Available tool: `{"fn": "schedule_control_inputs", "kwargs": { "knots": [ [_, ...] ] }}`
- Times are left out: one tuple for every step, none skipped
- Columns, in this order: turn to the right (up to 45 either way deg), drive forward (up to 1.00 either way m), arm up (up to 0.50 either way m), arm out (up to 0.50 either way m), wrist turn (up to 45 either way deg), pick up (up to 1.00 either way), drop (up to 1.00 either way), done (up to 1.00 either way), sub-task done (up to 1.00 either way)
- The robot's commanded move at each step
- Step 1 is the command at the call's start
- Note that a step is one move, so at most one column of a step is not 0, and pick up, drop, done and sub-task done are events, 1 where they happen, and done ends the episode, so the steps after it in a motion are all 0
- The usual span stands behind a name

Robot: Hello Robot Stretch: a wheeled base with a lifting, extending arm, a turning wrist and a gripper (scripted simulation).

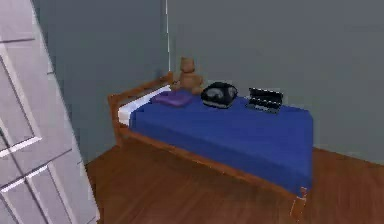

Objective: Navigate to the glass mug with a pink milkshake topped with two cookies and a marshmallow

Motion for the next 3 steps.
{"fn": "schedule_control_inputs", "kwargs": {
  "knots": [
    [-45.0,0.0,0.0,0.0,0.0,0.0,0.0,0.0,0.0],
    [-45.0,0.0,0.0,0.0,0.0,0.0,0.0,0.0,0.0],
    [-45.0,0.0,0.0,0.0,0.0,0.0,0.0,0.0,0.0]
  ]
}}
